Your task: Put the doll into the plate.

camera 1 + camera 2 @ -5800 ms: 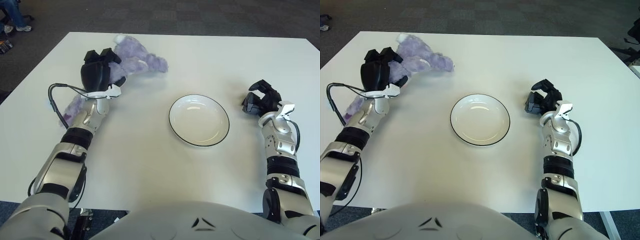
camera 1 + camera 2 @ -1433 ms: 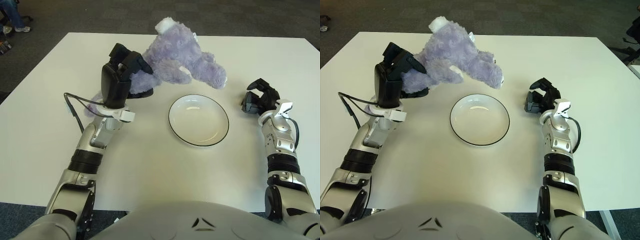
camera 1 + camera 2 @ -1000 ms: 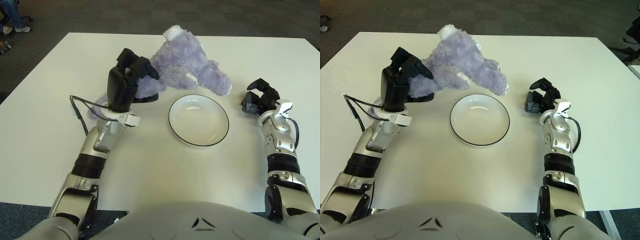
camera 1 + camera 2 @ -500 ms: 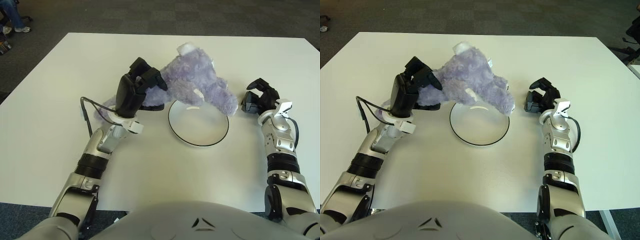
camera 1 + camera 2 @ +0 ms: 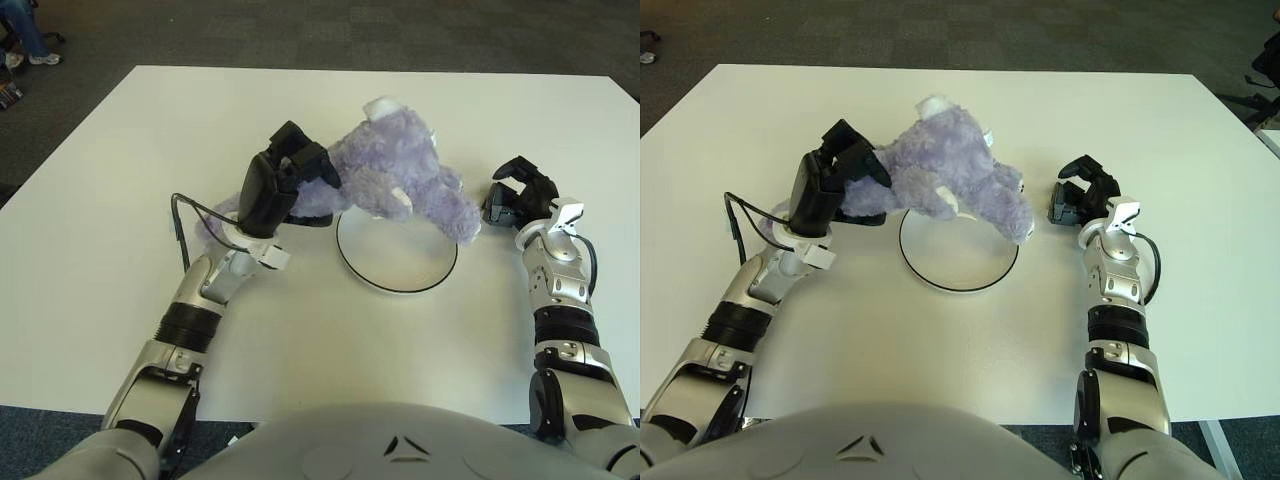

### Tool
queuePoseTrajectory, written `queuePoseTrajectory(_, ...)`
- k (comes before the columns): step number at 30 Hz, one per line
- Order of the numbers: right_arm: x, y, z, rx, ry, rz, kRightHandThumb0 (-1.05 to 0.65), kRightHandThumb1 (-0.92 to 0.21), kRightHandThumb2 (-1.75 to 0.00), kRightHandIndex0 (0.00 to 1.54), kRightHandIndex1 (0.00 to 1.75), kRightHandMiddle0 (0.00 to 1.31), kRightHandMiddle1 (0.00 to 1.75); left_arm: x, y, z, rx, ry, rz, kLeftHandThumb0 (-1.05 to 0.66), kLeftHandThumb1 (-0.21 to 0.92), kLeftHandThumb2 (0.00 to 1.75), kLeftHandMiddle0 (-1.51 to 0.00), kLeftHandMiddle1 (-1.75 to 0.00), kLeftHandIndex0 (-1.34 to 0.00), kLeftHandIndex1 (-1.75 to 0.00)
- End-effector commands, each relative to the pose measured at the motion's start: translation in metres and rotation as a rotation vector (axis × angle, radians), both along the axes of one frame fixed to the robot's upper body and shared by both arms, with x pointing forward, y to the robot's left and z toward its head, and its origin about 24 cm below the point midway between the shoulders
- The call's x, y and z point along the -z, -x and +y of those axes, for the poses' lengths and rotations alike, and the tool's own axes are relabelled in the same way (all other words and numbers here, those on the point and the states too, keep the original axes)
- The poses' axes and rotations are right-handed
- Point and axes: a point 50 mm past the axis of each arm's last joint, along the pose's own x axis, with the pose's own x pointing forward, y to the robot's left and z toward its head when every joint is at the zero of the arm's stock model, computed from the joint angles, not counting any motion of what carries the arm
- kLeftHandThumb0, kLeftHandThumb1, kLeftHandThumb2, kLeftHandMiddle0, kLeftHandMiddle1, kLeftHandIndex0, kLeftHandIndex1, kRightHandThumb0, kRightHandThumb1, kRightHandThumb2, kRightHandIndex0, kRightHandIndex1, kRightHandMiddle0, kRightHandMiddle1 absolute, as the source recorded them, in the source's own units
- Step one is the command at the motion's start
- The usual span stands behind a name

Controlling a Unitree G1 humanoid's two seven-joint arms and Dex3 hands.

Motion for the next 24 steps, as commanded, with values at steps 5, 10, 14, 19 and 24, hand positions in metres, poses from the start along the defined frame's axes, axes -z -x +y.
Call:
queuePoseTrajectory(5,0.03,0.0107,0.003,-0.007,-0.028,0.145,0.0,-0.05,-1.61,0.82,1.71,0.57,1.75,-0.0041,-0.0029,-0.007,0.008,-0.006,-0.04,0.52,0.19,1.47,-0.71,-1.75,-0.92,-1.75)
queuePoseTrajectory(10,0.0303,0.0108,0.0026,-0.006,-0.034,0.143,0.0,-0.05,-1.62,0.83,1.71,0.57,1.75,-0.0025,-0.0031,-0.0086,0.004,-0.025,-0.03,0.52,0.18,1.48,-0.72,-1.75,-0.93,-1.75)
queuePoseTrajectory(14,0.0306,0.0108,0.0024,-0.005,-0.037,0.142,0.0,-0.05,-1.62,0.83,1.71,0.58,1.75,-0.0016,-0.0031,-0.01,0.003,-0.028,-0.019,0.53,0.17,1.49,-0.73,-1.75,-0.95,-1.75)
queuePoseTrajectory(19,0.0308,0.0107,0.002,-0.002,-0.034,0.143,0.0,-0.05,-1.62,0.83,1.71,0.58,1.75,-0.001,-0.0031,-0.0119,-0.001,-0.03,-0.004,0.53,0.17,1.5,-0.73,-1.75,-0.95,-1.75)
queuePoseTrajectory(24,0.0306,0.0104,0.0017,-0.006,-0.031,0.144,0.0,-0.05,-1.62,0.83,1.71,0.58,1.75,-0.0018,-0.0031,-0.0143,0.002,-0.037,-0.006,0.53,0.16,1.5,-0.73,-1.75,-0.96,-1.75)
